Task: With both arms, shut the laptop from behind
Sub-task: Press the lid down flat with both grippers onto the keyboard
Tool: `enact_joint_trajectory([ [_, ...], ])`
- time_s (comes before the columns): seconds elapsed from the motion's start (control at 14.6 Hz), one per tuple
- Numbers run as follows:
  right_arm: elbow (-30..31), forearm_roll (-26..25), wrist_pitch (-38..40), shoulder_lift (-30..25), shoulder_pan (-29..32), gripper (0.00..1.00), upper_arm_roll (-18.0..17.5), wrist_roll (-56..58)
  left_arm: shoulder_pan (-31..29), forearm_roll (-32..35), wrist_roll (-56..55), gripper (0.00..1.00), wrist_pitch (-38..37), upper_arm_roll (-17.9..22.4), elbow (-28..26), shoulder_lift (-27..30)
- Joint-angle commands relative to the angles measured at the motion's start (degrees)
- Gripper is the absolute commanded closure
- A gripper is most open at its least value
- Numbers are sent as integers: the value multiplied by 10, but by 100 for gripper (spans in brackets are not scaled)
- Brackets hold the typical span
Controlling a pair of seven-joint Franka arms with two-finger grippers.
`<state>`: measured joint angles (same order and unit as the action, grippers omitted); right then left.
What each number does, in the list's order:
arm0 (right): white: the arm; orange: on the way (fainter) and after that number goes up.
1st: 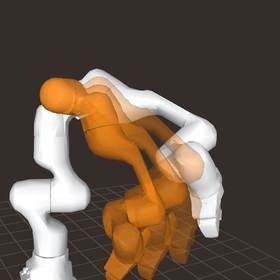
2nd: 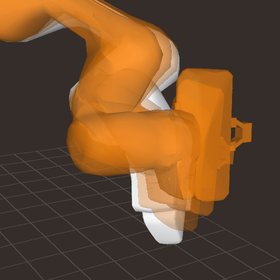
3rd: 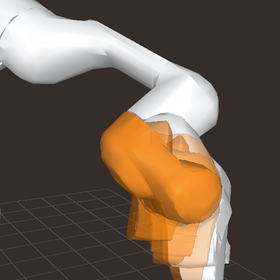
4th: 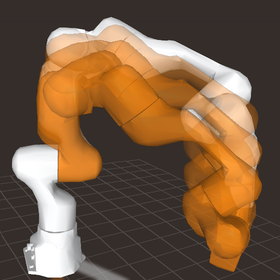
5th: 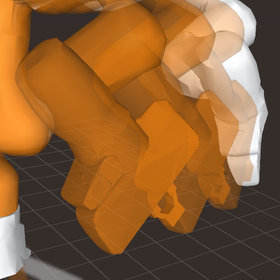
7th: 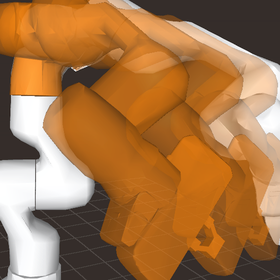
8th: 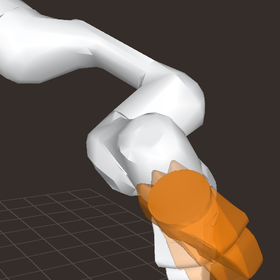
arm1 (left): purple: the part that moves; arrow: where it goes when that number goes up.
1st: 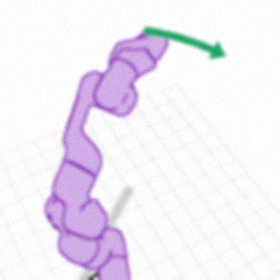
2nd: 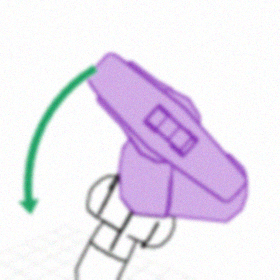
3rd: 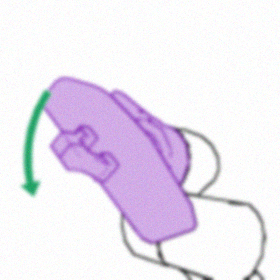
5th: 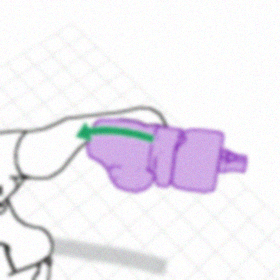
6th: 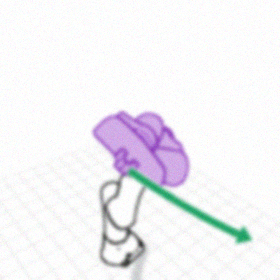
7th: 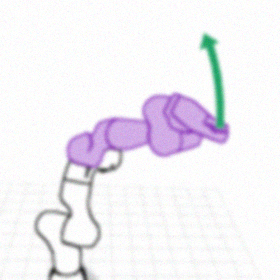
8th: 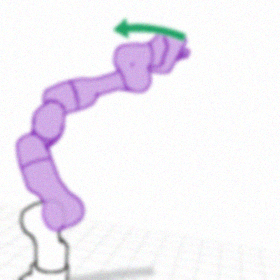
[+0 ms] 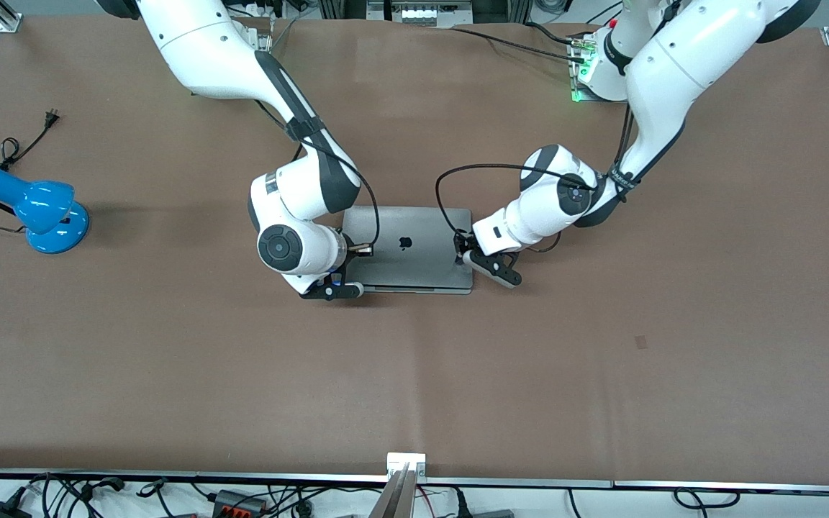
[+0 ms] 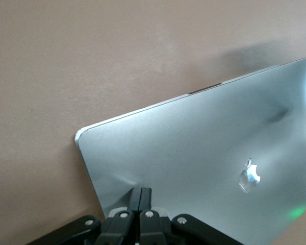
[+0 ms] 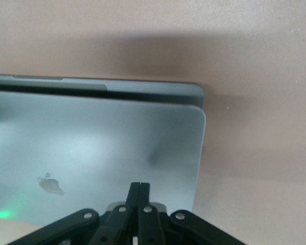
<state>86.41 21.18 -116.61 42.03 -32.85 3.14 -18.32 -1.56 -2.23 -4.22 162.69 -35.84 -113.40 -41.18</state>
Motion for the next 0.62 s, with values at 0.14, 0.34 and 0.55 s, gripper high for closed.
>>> enact_joint_trajectory([
  [0.14,-16,4,-30,26,2,100,-2,0,42,11,7,100,24,47,16,-23],
  [0.34,-17,4,-47,37,-3,100,-2,-3,41,14,11,100,30,49,15,-29],
  [0.55,-16,4,-49,38,-5,100,-2,-2,39,15,11,100,29,49,14,-29],
])
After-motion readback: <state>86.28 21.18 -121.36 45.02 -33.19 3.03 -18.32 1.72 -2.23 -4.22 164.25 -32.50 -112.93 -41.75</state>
